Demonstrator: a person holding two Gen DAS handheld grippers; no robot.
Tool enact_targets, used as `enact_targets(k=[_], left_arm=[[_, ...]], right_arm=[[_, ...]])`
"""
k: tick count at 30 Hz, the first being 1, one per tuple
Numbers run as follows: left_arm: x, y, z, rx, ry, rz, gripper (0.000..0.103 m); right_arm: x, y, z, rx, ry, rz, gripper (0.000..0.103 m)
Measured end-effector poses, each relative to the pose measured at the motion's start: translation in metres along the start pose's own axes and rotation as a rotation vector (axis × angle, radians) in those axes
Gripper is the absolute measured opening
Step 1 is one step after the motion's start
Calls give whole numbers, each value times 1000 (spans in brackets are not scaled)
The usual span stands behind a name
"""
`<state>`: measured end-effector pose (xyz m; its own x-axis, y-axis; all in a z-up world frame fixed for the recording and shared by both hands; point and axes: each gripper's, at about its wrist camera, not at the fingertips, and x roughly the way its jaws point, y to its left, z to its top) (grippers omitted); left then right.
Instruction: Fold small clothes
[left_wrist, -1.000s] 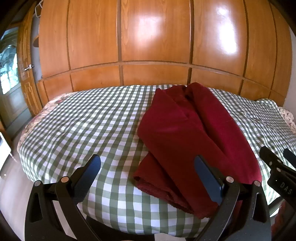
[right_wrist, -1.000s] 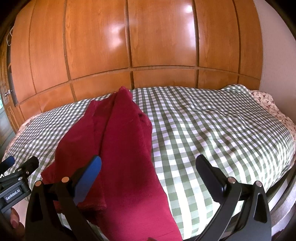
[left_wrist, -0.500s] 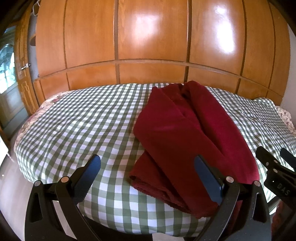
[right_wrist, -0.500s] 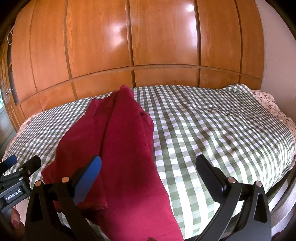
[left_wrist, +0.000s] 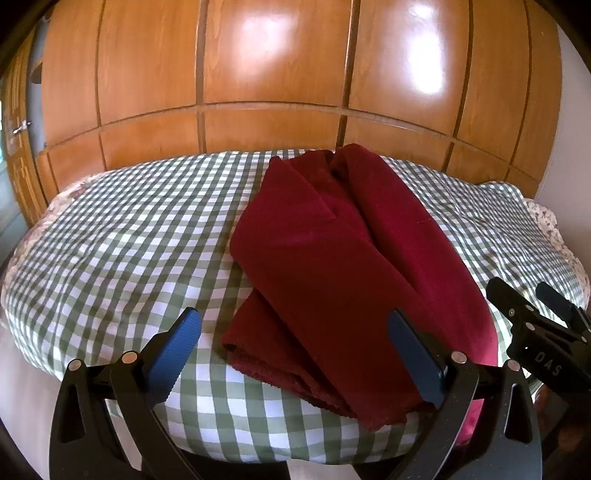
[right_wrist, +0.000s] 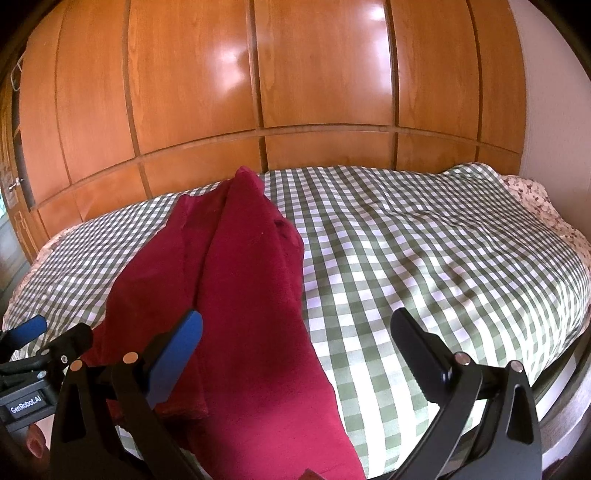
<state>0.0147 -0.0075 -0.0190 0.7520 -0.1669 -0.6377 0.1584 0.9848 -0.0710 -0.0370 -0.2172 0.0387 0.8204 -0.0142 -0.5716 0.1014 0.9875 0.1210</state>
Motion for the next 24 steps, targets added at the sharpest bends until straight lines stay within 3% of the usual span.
enact_targets(k=[3, 6, 9, 11, 13, 16, 18, 20, 21, 22, 24], left_arm=[[0, -3, 1, 12, -7, -10, 99], [4, -6, 4, 46, -10, -70, 99], [5, -5, 7, 23, -17, -292, 99], [9, -4, 10, -24, 1, -371, 99], [19, -8, 15, -46, 40, -385, 99], [32, -23, 20, 6, 65, -388, 99], [38, -38, 21, 74, 70, -383, 94], [50, -52, 17, 160, 95, -363, 67], [59, -56, 14, 189, 119, -350, 62], [72, -58, 10, 207, 155, -336, 48], [79, -52, 9, 182, 174, -345, 40]], right_arm=[[2, -2, 1, -4, -6, 4, 101], [7, -8, 1, 13, -1, 16, 101], [13, -20, 1, 53, 14, -51, 101], [21, -29, 0, 69, 54, -94, 101], [27, -38, -2, 87, 86, -128, 101], [32, -49, -5, 108, 107, -159, 101], [34, -51, -6, 106, 111, -170, 101], [36, -52, -8, 101, 117, -170, 101], [38, -51, -9, 98, 123, -163, 101], [39, -51, -10, 94, 127, -155, 101], [40, -49, -10, 85, 123, -137, 101]])
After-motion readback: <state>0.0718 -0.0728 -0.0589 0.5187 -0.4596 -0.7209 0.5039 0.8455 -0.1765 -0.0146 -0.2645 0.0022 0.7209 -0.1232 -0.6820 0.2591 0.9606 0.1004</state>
